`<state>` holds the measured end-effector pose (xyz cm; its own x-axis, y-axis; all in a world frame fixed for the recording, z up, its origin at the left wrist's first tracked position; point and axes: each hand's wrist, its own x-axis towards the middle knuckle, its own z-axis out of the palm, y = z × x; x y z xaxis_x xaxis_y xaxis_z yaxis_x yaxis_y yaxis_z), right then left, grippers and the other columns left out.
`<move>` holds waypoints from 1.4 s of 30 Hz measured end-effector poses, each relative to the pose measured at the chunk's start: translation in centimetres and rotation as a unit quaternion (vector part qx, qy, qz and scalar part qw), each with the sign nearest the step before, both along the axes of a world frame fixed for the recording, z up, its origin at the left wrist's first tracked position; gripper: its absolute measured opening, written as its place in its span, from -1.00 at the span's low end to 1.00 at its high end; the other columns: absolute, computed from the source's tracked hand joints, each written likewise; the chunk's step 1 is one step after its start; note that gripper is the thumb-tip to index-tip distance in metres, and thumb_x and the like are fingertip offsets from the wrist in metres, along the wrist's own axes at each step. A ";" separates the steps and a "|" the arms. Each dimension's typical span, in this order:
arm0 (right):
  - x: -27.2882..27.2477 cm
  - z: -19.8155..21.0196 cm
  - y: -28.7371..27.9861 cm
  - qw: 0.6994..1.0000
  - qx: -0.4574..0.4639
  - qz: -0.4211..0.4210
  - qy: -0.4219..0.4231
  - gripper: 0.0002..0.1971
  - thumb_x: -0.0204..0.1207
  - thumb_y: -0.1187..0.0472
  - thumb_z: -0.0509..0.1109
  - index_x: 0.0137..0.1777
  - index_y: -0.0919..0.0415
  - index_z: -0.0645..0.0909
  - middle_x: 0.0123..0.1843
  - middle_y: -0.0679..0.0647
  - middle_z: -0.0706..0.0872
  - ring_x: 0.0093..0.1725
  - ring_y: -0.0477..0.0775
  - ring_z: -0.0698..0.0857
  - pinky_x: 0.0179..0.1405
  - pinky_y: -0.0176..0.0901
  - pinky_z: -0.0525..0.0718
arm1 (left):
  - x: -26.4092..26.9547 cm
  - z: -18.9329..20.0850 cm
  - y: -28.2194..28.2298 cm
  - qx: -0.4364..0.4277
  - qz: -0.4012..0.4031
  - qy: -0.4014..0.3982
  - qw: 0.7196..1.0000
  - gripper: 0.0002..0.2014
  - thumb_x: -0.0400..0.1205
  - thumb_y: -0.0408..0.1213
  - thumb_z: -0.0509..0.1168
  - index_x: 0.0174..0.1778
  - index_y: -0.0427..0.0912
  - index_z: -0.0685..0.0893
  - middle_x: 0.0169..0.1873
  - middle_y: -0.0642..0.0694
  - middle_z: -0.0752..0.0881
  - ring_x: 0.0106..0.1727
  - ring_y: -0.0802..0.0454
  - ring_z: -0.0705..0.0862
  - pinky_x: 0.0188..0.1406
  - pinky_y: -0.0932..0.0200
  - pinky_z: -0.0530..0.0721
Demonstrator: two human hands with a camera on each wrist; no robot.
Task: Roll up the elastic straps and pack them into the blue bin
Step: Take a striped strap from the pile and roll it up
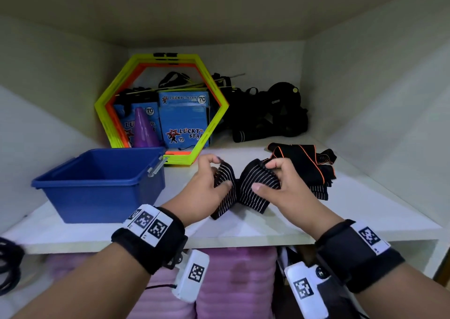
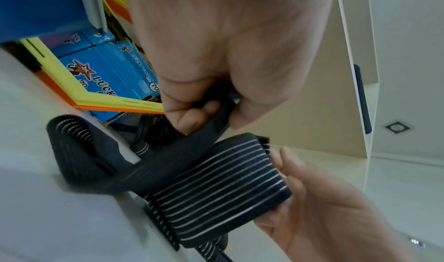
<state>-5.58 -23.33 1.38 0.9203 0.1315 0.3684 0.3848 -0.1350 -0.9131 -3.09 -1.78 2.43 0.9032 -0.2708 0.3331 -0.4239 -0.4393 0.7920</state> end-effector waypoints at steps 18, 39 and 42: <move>-1.6 -1.3 -1.4 0.986 -0.123 -0.057 -0.094 -0.86 0.63 0.12 0.43 -0.17 0.02 0.72 -0.22 -0.04 0.80 -0.22 -0.10 0.74 -0.17 -0.17 0.69 | -2.9 0.0 -1.4 -0.067 -0.052 0.029 0.996 -0.90 0.56 -0.35 0.53 -0.05 -0.25 0.79 -0.09 -0.20 0.85 -0.11 -0.14 0.85 -0.05 -0.10 0.84; -3.1 -6.1 -5.4 0.995 -0.085 -0.022 0.055 -0.75 0.68 0.07 0.36 -0.19 0.15 0.71 -0.42 0.03 0.72 -0.52 -0.07 0.64 -0.47 -0.13 0.61 | -8.0 -3.9 -3.7 -0.067 0.006 0.001 0.998 -0.72 0.41 -0.22 0.58 -0.35 -0.27 0.62 -0.40 -0.35 0.68 -0.35 0.02 0.59 -0.31 0.04 0.56; -3.1 -7.0 -4.8 0.990 -0.107 -0.003 0.088 -0.71 0.50 -0.18 0.50 -0.14 0.05 0.70 -0.34 0.10 0.78 -0.45 0.02 0.72 -0.43 -0.06 0.66 | -9.3 -5.3 -4.7 -0.071 0.020 0.011 0.997 -0.71 0.41 -0.19 0.57 -0.35 -0.28 0.62 -0.34 -0.44 0.66 -0.33 -0.01 0.58 -0.30 0.00 0.54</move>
